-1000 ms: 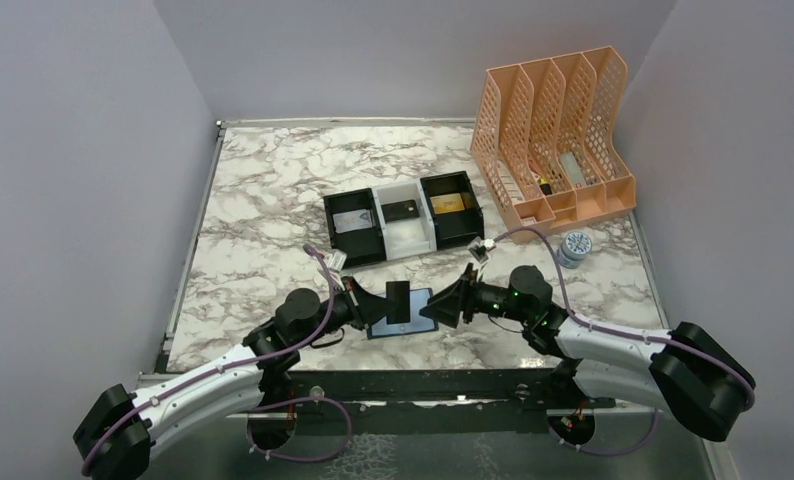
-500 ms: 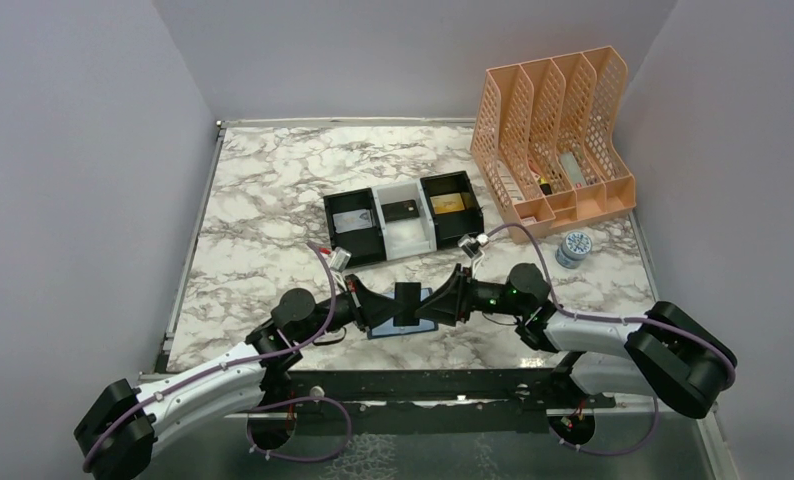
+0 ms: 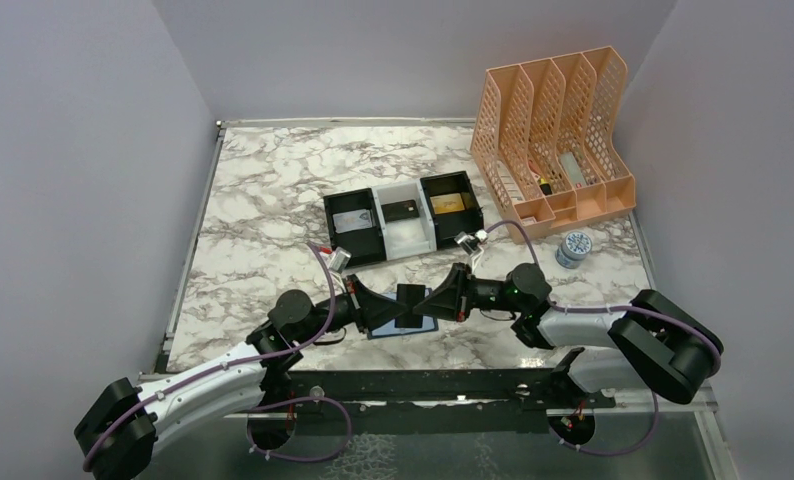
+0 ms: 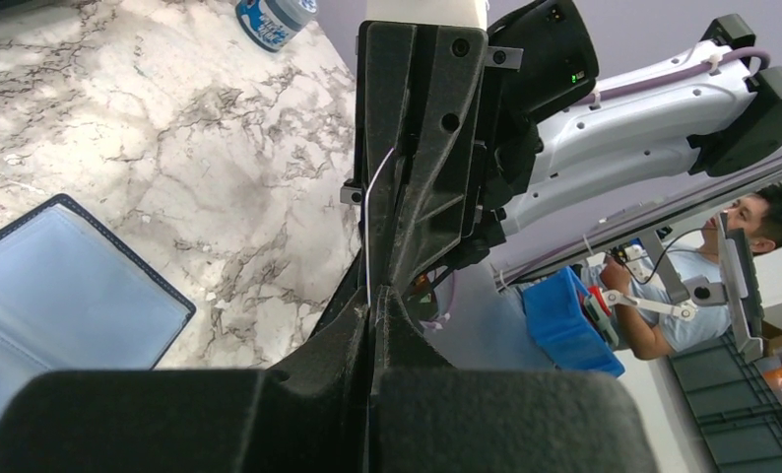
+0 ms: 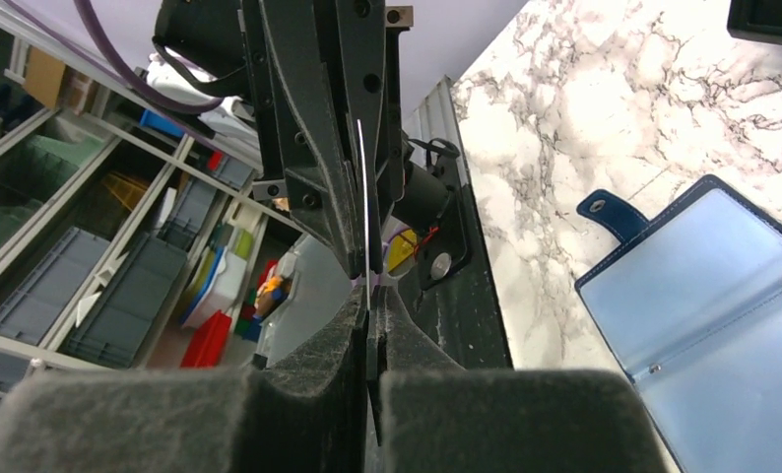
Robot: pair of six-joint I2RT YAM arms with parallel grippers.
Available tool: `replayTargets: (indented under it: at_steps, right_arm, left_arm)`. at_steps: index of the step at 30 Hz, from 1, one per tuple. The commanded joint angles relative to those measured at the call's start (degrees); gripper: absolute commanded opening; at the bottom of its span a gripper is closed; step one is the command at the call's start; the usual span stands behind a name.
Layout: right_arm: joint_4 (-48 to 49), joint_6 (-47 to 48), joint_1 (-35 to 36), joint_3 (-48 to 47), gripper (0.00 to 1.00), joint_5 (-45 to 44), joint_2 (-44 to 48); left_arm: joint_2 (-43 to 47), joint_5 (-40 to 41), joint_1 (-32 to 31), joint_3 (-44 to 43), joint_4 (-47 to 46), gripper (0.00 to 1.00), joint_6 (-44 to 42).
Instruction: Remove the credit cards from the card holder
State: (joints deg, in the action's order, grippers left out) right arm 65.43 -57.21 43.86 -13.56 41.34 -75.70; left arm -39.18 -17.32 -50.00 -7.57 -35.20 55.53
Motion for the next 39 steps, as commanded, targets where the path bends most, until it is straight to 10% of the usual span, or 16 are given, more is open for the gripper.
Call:
replayTargets:
  at_steps: [1, 6, 13, 18, 29, 39]
  right_arm:
    - [4.94, -1.07, 0.09, -0.18, 0.01, 0.10, 0.35]
    - [0.37, 0.77, 0.09, 1.08, 0.01, -4.85, 3.36]
    - [-17.65, 7.89, 0.09, 0.44, 0.01, -14.28, 12.02]
    - [-36.33, 14.70, 0.04, -1.63, 0.01, -27.37, 19.41]
    - [-51.54, 33.14, 0.09, -11.48, 0.01, -43.61, 21.49]
    - [-53.49, 51.27, 0.08, -25.56, 0.01, -48.82, 6.86]
  left_arm:
    - [0.19, -1.62, -0.16, 1.56, -2.06, 0.00, -0.68]
    - [0.85, -0.38, -0.17, 2.46, -2.07, 0.20, -0.46]
    - [3.08, 3.28, -0.18, -1.16, 10.09, 0.98, -5.71]
    - [2.68, 17.10, -0.14, -12.32, 35.29, 0.99, -13.99]
    - [-10.24, 41.45, 0.93, -32.06, 60.73, 0.99, -18.79]
    - [-13.13, 38.86, 15.24, -40.64, 69.39, 0.99, -22.44]
